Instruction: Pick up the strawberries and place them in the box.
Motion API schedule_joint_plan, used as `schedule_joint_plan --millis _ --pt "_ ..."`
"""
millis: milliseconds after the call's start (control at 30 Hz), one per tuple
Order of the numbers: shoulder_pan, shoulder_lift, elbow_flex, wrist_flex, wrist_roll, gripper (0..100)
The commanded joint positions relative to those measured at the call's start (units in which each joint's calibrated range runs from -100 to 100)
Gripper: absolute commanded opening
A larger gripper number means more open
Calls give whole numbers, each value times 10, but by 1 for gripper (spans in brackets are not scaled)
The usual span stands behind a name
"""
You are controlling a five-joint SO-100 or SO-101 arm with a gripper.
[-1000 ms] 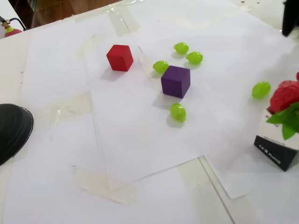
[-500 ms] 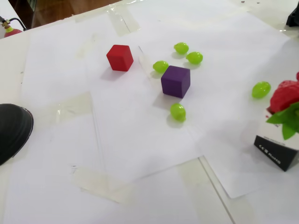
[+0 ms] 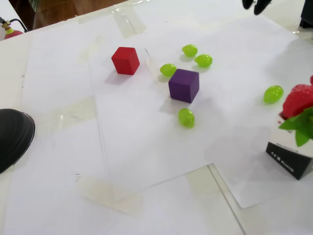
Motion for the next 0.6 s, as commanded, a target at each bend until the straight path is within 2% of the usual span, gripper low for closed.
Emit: schedule_joint_plan --millis 0,300,567 --pt "5 -82 114 -70 6 0" --pt "2 -208 328 -225 15 0" --pt "-16 -251 413 -268 -7 0"
